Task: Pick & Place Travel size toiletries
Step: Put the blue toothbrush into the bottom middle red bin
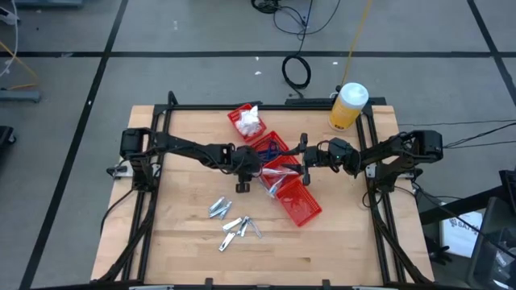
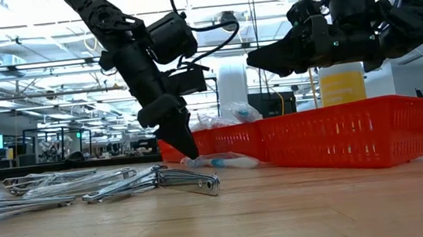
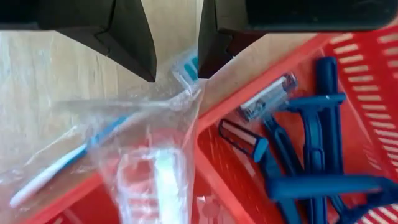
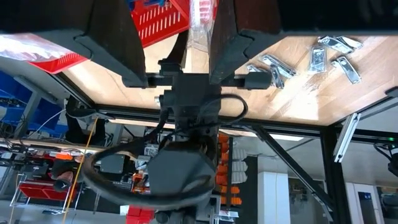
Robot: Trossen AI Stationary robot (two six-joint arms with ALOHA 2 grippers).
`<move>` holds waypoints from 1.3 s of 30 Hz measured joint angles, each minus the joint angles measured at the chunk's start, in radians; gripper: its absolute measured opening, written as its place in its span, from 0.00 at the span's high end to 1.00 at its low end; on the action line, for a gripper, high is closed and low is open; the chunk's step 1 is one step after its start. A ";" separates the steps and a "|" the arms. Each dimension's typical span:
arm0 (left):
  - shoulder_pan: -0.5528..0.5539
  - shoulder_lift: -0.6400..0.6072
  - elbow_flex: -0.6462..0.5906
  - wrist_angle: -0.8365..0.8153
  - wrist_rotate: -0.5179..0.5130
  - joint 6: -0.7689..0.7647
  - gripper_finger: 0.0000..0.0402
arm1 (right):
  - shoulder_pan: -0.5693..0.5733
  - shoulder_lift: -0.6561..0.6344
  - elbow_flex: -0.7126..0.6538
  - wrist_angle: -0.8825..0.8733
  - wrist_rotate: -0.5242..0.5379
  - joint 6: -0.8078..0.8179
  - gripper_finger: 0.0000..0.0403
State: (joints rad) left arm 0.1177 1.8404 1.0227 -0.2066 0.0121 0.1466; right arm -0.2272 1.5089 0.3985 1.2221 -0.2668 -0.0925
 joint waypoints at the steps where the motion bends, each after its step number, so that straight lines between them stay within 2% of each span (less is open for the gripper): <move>1: 0.000 0.000 0.000 -0.008 0.003 0.002 0.70 | 0.000 0.000 0.000 0.000 0.000 0.000 0.59; 7: -0.010 0.000 0.001 -0.053 0.011 -0.011 0.70 | 0.000 0.000 0.000 0.000 0.000 -0.001 0.59; 10: -0.024 -0.001 0.002 -0.146 0.053 -0.012 0.70 | 0.000 0.000 0.000 0.000 0.000 -0.001 0.59; 16: -0.070 -0.009 0.004 -0.349 0.070 -0.058 0.70 | 0.000 0.000 0.000 0.000 0.000 -0.001 0.59; 19: -0.094 -0.021 0.002 -0.374 0.068 -0.071 0.70 | 0.000 0.000 0.000 0.000 0.000 -0.002 0.59; 25: -0.124 -0.068 -0.006 -0.259 0.054 -0.094 0.70 | 0.018 0.000 0.000 -0.003 0.002 0.036 0.59; 30: -0.145 -0.087 -0.004 -0.110 -0.046 0.036 0.70 | 0.043 0.000 0.000 -0.004 0.005 -0.009 0.59; 34: -0.155 -0.076 -0.002 0.051 -0.053 0.096 0.70 | 0.042 0.000 0.000 -0.003 0.009 -0.013 0.59; 39: -0.141 -0.045 -0.002 0.161 -0.053 0.062 0.70 | 0.042 0.000 0.001 0.000 0.010 -0.002 0.59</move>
State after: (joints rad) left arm -0.0229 1.7956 1.0210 -0.0454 -0.0410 0.2090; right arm -0.1848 1.5089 0.3990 1.2216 -0.2573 -0.0950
